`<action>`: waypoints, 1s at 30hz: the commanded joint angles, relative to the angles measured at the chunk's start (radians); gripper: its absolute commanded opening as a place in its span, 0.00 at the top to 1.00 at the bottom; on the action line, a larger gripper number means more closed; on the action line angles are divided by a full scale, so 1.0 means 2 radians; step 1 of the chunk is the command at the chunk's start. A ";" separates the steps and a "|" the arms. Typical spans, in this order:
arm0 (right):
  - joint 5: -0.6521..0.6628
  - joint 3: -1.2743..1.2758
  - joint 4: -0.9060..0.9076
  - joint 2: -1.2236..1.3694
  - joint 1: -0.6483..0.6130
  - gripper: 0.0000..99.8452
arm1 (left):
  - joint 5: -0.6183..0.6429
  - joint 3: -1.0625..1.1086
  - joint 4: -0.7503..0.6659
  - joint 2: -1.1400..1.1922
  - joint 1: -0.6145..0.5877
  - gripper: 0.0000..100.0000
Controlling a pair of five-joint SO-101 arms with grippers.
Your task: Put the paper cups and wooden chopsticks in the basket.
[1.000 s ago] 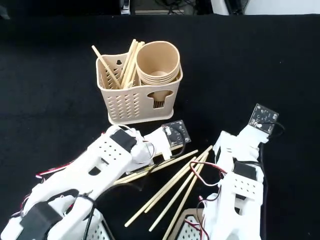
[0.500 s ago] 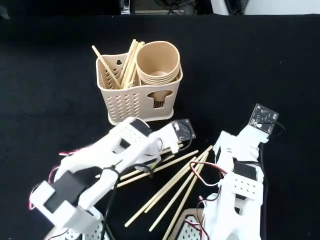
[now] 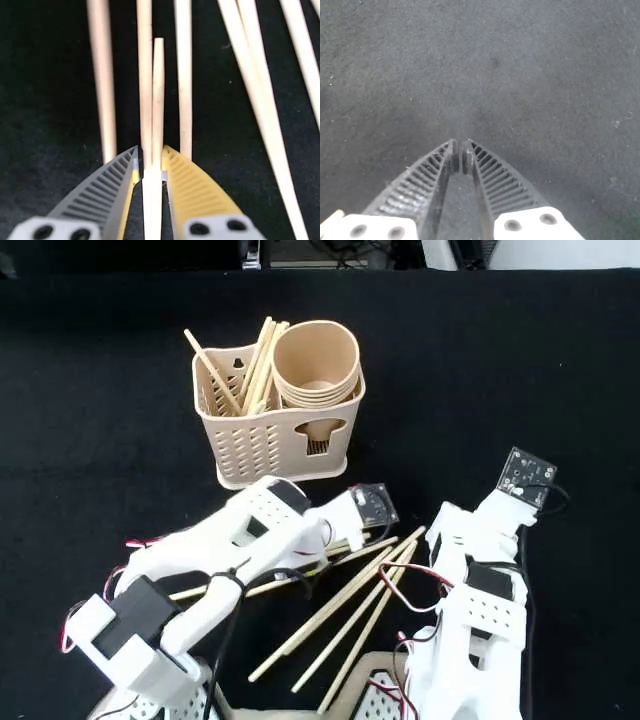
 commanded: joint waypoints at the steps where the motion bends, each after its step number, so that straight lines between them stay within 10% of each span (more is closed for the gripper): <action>1: -0.001 -0.023 -0.011 -0.007 -0.008 0.95 | 0.001 -0.011 -0.007 0.004 -0.002 0.97; 30: -0.001 -0.023 -0.012 -0.007 -0.008 0.95 | 0.018 0.072 0.045 -0.178 -0.002 0.97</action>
